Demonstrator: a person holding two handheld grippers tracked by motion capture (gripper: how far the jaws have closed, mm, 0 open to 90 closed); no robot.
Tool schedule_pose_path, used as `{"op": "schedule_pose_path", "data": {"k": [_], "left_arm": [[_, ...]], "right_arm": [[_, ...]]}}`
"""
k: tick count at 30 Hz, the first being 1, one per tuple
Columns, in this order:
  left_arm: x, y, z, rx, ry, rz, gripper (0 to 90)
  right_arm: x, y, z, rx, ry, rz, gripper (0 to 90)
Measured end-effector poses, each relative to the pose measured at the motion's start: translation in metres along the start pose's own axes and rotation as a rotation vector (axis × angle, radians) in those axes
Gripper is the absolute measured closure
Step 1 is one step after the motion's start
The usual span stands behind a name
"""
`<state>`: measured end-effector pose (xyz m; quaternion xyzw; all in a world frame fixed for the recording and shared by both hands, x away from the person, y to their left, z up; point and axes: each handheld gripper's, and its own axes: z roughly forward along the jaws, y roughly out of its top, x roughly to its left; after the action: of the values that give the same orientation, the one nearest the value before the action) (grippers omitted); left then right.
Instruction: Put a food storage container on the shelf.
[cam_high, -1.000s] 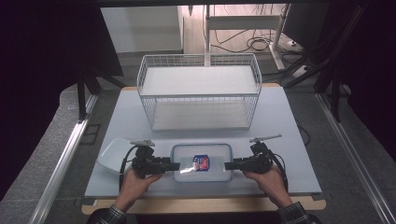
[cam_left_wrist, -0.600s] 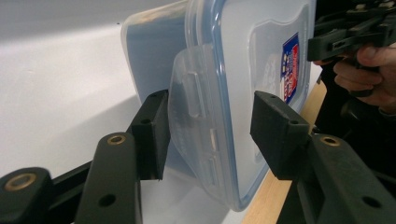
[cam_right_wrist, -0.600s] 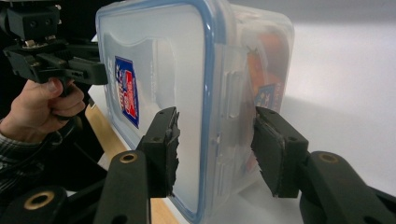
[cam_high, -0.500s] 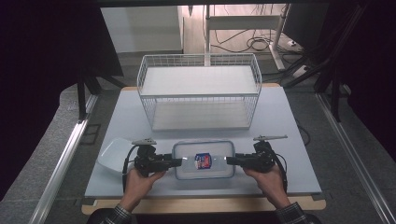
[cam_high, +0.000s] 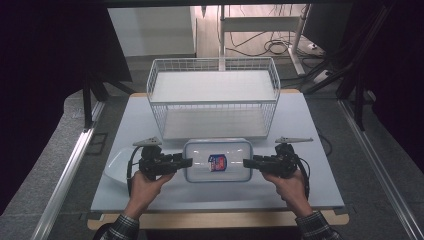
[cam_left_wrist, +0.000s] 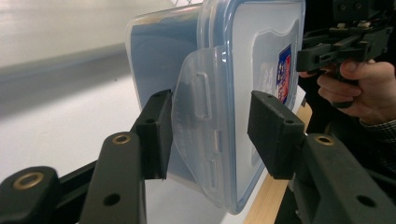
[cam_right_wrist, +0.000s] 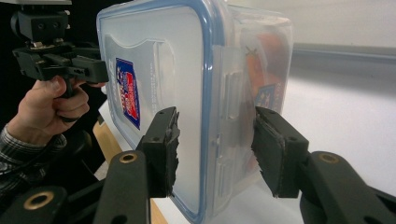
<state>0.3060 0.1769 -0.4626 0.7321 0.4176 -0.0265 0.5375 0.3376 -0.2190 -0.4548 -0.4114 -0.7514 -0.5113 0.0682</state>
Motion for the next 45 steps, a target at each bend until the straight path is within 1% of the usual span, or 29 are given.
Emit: {"op": "schedule_pose_path", "data": {"k": [3,6,14,20,28,31,37,40,42,45], "left_arm": [[-0.001,0.007,-0.003,-0.006,-0.001,0.011,51.8],[-0.002,0.015,-0.006,-0.015,-0.007,0.019,52.1],[-0.007,0.038,-0.017,-0.047,-0.004,0.038,52.1],[-0.009,0.059,-0.024,-0.066,-0.001,0.058,52.0],[-0.012,0.094,-0.036,-0.08,0.008,0.088,52.1],[-0.012,0.107,-0.04,-0.086,0.008,0.098,52.1],[-0.008,0.132,-0.045,-0.096,0.011,0.111,52.2],[-0.005,0.143,-0.046,-0.098,0.014,0.11,52.2],[-0.003,0.151,-0.046,-0.097,0.016,0.114,52.2],[0.003,0.163,-0.044,-0.095,0.016,0.109,52.2]], "right_arm": [[0.0,0.005,0.0,-0.009,0.007,-0.005,51.7],[0.003,0.013,-0.002,-0.029,0.007,-0.023,51.7],[0.016,0.042,-0.01,-0.064,-0.005,-0.073,51.7],[0.024,0.064,-0.014,-0.087,-0.011,-0.101,51.6],[0.033,0.096,-0.02,-0.123,-0.01,-0.138,51.6],[0.035,0.106,-0.021,-0.13,-0.01,-0.146,51.6],[0.038,0.132,-0.021,-0.15,-0.012,-0.164,51.5],[0.037,0.144,-0.02,-0.154,-0.01,-0.165,51.5],[0.035,0.151,-0.019,-0.158,-0.01,-0.164,51.4],[0.032,0.16,-0.017,-0.161,-0.009,-0.158,51.4]]}}
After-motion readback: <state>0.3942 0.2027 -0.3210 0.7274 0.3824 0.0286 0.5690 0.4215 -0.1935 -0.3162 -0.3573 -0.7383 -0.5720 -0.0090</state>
